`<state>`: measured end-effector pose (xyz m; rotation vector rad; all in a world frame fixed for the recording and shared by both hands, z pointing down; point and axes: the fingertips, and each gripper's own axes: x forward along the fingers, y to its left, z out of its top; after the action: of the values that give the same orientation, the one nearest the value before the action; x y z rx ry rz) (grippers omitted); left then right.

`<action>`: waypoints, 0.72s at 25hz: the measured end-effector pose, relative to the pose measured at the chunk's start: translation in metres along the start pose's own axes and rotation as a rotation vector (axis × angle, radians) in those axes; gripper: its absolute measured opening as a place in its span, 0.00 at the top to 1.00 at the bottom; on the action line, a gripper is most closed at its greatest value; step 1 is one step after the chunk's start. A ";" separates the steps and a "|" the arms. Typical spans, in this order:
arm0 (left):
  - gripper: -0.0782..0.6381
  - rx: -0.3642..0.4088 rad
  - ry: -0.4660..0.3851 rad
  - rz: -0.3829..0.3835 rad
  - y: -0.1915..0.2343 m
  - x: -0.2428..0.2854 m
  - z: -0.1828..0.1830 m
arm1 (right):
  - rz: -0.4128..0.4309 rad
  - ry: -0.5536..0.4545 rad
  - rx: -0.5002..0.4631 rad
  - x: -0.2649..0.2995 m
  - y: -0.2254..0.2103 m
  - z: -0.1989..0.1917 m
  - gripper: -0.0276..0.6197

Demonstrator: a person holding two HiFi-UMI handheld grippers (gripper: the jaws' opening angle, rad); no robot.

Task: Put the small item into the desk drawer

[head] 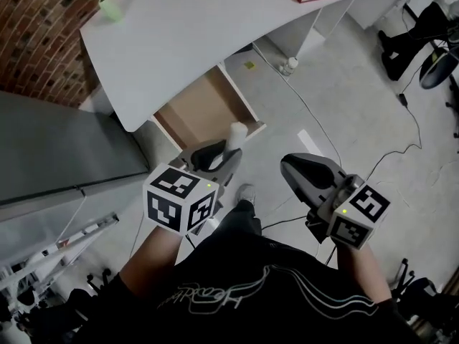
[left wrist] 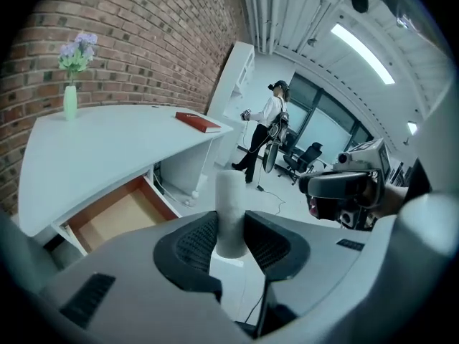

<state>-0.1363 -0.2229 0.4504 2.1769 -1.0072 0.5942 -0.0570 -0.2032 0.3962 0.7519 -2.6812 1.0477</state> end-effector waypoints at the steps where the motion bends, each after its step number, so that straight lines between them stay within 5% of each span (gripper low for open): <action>1: 0.70 0.004 0.004 0.011 0.011 0.009 -0.001 | -0.005 0.002 0.002 0.007 -0.008 0.000 0.87; 14: 0.70 0.084 0.166 0.034 0.119 0.113 -0.063 | -0.029 0.065 0.051 0.059 -0.071 -0.036 0.87; 18: 0.70 0.096 0.227 0.056 0.148 0.143 -0.087 | -0.038 0.096 0.153 0.068 -0.086 -0.051 0.87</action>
<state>-0.1782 -0.3020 0.6550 2.1108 -0.9362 0.9112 -0.0725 -0.2495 0.5072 0.7552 -2.5193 1.2571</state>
